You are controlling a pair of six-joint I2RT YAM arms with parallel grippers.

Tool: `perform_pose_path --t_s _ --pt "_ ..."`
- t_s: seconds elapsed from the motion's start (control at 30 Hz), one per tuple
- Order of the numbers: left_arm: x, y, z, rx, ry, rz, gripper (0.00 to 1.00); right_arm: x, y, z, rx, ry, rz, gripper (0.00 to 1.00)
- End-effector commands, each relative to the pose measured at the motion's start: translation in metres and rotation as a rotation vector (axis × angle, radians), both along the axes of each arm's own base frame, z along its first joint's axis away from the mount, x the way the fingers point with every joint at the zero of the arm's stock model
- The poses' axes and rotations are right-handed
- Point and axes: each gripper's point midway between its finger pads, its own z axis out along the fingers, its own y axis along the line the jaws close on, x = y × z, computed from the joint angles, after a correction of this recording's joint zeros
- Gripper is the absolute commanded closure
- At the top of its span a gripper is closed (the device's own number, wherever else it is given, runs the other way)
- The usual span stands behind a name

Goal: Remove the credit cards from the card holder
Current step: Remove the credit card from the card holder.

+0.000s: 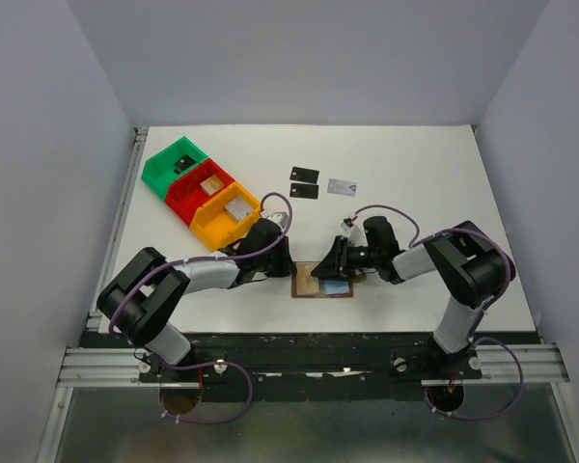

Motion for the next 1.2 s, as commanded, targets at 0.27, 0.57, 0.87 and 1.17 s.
perform_pose_path --t_s 0.27,0.57,0.87,1.17 --pt "-0.019 0.012 -0.026 0.068 0.072 -0.01 1.0 0.01 0.012 0.003 0.069 -0.019 0.038 0.6" --pt "-0.018 0.011 -0.026 0.064 0.072 -0.012 1.0 0.008 0.02 0.004 0.116 0.002 0.084 0.59" --pt "-0.019 0.012 -0.026 0.069 0.072 -0.008 1.0 0.007 0.021 0.009 0.131 -0.006 0.094 0.59" --pt "-0.019 0.017 -0.032 0.086 0.093 0.021 1.0 0.0 0.008 0.015 0.033 -0.041 0.083 0.62"
